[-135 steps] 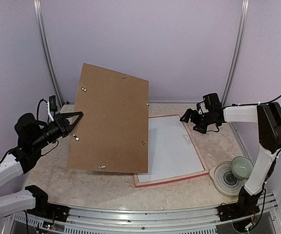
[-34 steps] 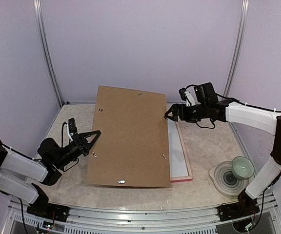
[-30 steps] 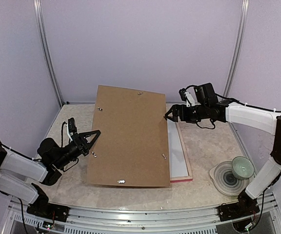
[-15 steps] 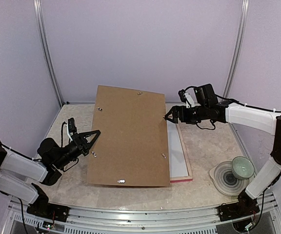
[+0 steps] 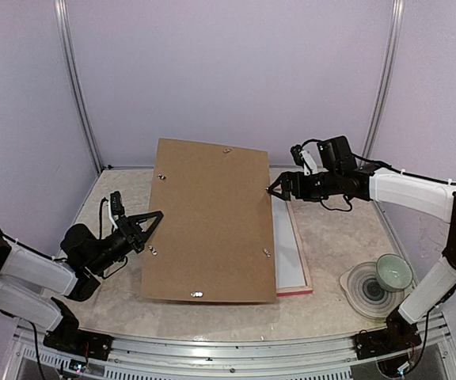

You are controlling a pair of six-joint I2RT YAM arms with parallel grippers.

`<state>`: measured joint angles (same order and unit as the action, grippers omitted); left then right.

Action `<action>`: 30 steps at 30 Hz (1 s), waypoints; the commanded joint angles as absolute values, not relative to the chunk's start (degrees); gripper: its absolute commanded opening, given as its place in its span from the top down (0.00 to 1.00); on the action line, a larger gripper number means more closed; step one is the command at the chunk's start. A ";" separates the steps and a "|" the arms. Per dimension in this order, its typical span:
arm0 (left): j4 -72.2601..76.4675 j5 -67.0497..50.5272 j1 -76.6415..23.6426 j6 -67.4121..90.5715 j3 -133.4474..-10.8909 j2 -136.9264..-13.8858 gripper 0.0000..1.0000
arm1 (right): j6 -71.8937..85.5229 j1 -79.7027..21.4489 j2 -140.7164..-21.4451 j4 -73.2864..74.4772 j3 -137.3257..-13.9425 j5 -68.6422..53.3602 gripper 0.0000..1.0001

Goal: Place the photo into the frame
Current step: Pass from the left arm to the right

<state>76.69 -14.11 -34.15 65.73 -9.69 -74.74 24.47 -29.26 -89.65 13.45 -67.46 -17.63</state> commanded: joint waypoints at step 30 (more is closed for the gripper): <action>83.94 -14.07 -34.45 66.03 -10.57 -73.76 1.00 | 23.74 -29.27 -93.35 11.85 -70.91 -14.23 0.02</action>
<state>76.64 -13.74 -34.15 65.49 -9.69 -74.63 24.47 -29.26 -92.82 12.97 -69.52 -13.28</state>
